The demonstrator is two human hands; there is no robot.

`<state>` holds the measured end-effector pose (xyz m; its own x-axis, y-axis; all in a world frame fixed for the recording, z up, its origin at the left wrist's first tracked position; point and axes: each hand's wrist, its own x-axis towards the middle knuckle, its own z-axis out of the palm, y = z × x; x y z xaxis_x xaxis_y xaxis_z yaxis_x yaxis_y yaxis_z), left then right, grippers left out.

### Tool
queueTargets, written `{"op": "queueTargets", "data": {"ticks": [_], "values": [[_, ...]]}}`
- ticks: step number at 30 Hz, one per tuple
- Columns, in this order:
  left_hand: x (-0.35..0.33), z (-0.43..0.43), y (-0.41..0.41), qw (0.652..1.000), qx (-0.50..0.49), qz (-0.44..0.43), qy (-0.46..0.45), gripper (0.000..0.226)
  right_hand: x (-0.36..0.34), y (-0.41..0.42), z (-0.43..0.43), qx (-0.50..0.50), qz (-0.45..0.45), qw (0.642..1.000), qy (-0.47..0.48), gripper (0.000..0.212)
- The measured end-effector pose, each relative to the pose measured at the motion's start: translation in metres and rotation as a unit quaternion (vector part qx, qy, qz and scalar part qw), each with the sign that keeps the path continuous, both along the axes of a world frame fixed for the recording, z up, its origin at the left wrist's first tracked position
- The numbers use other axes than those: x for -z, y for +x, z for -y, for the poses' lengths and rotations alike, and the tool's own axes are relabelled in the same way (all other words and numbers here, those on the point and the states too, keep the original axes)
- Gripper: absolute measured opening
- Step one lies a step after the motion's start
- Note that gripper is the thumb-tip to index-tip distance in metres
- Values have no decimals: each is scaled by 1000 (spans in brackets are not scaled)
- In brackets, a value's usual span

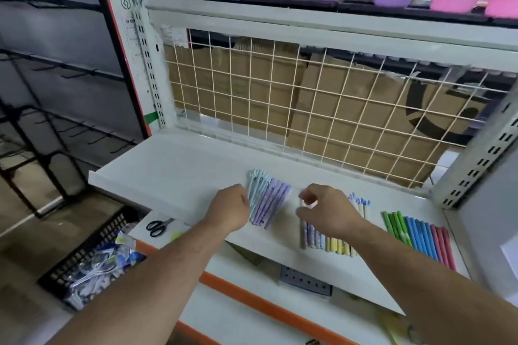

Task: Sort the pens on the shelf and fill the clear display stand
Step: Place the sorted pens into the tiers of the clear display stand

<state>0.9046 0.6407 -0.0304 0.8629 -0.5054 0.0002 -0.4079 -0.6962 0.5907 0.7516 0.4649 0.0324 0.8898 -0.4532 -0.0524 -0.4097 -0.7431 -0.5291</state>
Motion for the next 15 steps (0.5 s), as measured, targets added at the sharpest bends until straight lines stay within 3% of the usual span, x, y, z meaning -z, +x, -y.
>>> {"op": "queueTargets", "data": {"ticks": [9,12,15], "values": [[8,22,33,998,-20,6,56,25,8,36,13,5,0,1000,17,30],[5,27,40,997,-23,-13,77,18,9,43,18,2,0,1000,8,28],[5,29,47,995,-25,-43,88,26,10,49,20,2,0,1000,9,27]]}}
